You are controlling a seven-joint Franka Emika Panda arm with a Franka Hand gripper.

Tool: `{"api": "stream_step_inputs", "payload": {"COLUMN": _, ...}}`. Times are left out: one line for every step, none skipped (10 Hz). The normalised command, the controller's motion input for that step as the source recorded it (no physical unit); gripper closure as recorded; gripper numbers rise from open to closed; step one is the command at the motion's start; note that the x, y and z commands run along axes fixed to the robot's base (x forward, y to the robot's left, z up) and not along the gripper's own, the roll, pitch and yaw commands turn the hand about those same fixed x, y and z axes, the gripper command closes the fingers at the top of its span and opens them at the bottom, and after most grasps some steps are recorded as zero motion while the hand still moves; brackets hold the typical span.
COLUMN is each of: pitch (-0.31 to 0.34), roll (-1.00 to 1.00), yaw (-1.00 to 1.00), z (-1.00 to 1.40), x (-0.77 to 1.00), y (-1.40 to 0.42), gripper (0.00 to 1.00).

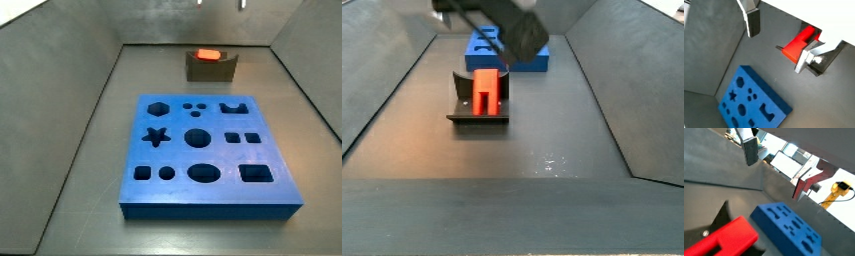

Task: Pick up the square-circle object. Move up. Rotate the square-circle object. Place the square-circle object on the fixture. Regrasp the square-circle object. Move to above the board. Insert the square-circle object.
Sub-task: Regrasp the square-circle object.

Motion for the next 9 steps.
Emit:
{"api": "stream_step_inputs", "payload": {"pitch": 0.054, "roll": 0.03, "yaw": -0.04, "z": 0.26, "x": -0.02, "y": 0.02, "gripper": 0.00}}
{"api": "stream_step_inputs", "payload": {"pitch": 0.034, "roll": 1.00, "yaw": 0.01, "z": 0.27, "x": -0.07, "y": -0.74, "gripper": 0.00}}
{"api": "stream_step_inputs", "payload": {"pitch": 0.032, "roll": 1.00, "yaw": 0.01, "z": 0.18, "x": -0.06, "y": -0.72, "gripper": 0.00}}
{"api": "stream_step_inputs", "payload": {"pitch": 0.023, "roll": 1.00, "yaw": 0.01, "z": 0.16, "x": -0.07, "y": -0.61, "gripper": 0.00}}
{"api": "stream_step_inputs", "payload": {"pitch": 0.011, "roll": 1.00, "yaw": 0.01, "z": 0.06, "x": -0.10, "y": -0.40, "gripper": 0.00}}
{"api": "stream_step_inputs", "payload": {"pitch": 0.007, "roll": 1.00, "yaw": 0.01, "z": 0.04, "x": -0.10, "y": -0.29, "gripper": 0.00}}
{"api": "stream_step_inputs", "payload": {"pitch": 0.002, "roll": 1.00, "yaw": 0.01, "z": 0.03, "x": -0.06, "y": -0.06, "gripper": 0.00}}
{"api": "stream_step_inputs", "payload": {"pitch": 0.000, "roll": 1.00, "yaw": 0.01, "z": 0.01, "x": -0.04, "y": -0.01, "gripper": 0.00}}
{"api": "stream_step_inputs", "payload": {"pitch": -0.001, "roll": 1.00, "yaw": 0.01, "z": 0.01, "x": -0.03, "y": -0.02, "gripper": 0.00}}
